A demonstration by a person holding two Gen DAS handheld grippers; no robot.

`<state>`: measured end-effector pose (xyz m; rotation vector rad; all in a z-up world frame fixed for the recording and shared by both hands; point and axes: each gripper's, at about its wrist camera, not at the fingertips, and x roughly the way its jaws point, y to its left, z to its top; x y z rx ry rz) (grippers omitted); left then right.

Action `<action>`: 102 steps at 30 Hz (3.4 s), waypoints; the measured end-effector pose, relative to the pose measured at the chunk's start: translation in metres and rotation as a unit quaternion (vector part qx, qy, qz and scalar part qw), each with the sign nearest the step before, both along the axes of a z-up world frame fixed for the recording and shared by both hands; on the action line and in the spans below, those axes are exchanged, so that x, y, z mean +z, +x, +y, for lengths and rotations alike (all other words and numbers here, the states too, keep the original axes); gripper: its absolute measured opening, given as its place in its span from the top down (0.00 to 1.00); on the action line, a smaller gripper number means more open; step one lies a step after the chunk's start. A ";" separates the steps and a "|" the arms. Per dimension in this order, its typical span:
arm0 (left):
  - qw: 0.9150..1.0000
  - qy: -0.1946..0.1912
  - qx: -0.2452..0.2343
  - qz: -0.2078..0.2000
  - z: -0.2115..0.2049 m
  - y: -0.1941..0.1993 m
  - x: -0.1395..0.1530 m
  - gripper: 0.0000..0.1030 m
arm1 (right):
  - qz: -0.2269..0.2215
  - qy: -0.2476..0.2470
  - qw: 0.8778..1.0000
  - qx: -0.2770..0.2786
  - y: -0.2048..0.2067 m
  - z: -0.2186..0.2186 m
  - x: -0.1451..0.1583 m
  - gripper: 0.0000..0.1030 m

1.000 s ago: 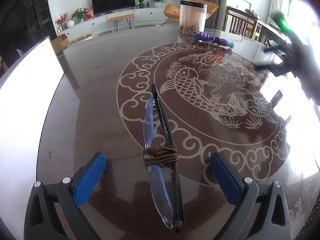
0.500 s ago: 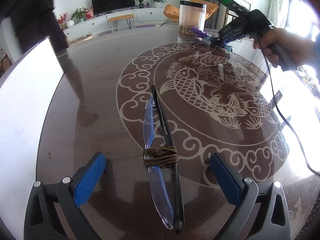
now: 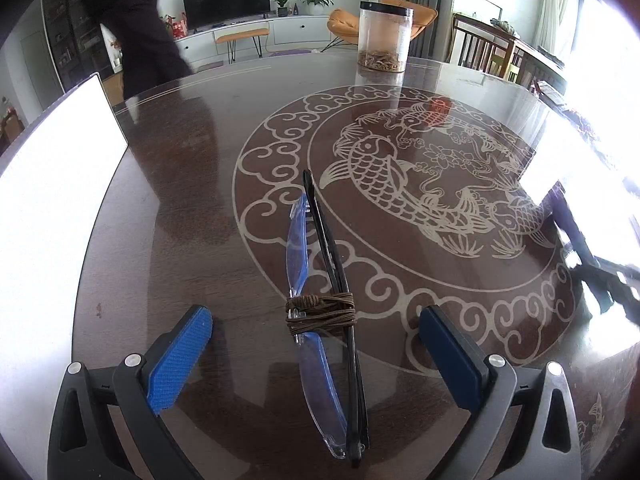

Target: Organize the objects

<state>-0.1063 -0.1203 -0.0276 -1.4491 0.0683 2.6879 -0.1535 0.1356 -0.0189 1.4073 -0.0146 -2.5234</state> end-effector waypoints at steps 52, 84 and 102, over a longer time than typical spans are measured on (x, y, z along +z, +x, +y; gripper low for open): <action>1.000 -0.003 0.001 0.001 -0.002 -0.001 0.000 0.00 | 0.030 0.067 0.997 0.004 0.043 -0.031 -0.008 0.00; 0.994 -0.026 -0.104 -0.033 -0.012 -0.021 0.016 0.74 | 0.029 0.065 0.997 0.006 0.047 -0.027 -0.010 0.00; 0.990 0.106 -0.067 0.069 -0.042 0.082 0.072 0.74 | -0.132 0.030 0.989 0.051 0.018 0.002 0.012 0.80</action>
